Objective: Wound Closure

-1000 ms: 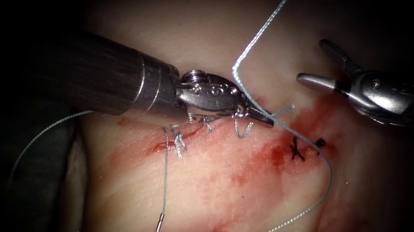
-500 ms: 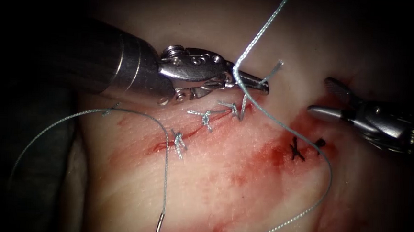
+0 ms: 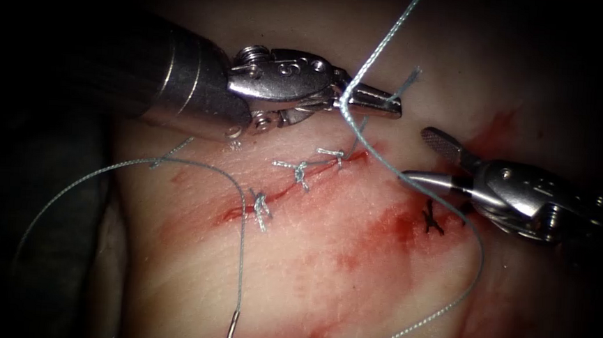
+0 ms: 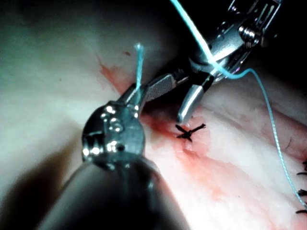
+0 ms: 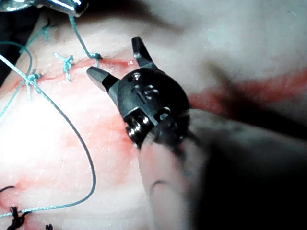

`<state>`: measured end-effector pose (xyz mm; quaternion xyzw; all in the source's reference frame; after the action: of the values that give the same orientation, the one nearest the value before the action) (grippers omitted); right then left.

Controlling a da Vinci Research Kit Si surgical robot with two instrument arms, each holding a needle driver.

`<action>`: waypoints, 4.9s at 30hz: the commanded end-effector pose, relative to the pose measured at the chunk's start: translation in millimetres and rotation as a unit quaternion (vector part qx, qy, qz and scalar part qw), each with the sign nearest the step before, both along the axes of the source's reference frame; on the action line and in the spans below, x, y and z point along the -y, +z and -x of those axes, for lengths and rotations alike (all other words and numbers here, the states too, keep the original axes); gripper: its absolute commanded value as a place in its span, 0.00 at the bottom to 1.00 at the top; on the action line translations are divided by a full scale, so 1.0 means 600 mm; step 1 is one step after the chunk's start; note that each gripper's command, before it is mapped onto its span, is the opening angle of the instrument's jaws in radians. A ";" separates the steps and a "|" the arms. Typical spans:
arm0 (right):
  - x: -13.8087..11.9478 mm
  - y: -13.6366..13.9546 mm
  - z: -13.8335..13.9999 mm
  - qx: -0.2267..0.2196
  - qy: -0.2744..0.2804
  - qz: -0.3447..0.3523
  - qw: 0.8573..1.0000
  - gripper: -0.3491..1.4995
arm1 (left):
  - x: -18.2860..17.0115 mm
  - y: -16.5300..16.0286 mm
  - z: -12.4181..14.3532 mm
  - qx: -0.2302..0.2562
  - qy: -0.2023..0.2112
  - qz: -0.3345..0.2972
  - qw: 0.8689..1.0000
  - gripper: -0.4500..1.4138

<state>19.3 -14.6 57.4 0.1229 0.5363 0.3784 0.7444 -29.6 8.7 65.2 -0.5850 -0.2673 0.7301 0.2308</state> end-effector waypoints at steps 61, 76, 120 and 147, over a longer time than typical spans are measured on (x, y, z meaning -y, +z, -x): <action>-0.0026 0.0074 -0.0209 -0.052 0.016 0.005 0.998 0.66 | -0.0003 -0.0012 0.0010 0.007 0.009 0.014 1.000 0.00; -0.0033 0.0072 -0.0202 -0.074 -0.011 0.001 0.997 0.00 | -0.0002 -0.0013 0.0010 0.007 0.008 0.014 1.000 0.00; -0.0084 -0.0041 -0.0077 -0.051 0.024 0.083 0.995 0.00 | -0.0007 0.0139 -0.0182 -0.400 0.066 0.021 0.914 0.97; -0.0051 0.0139 -0.0290 0.025 -0.027 0.076 0.996 0.00 | 0.0007 0.0166 -0.0163 -0.392 0.085 0.008 0.916 0.96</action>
<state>35.9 -11.6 65.5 0.0710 0.5393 0.3190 0.7761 -19.4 8.3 74.6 -0.2282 -0.1986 0.9198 0.2498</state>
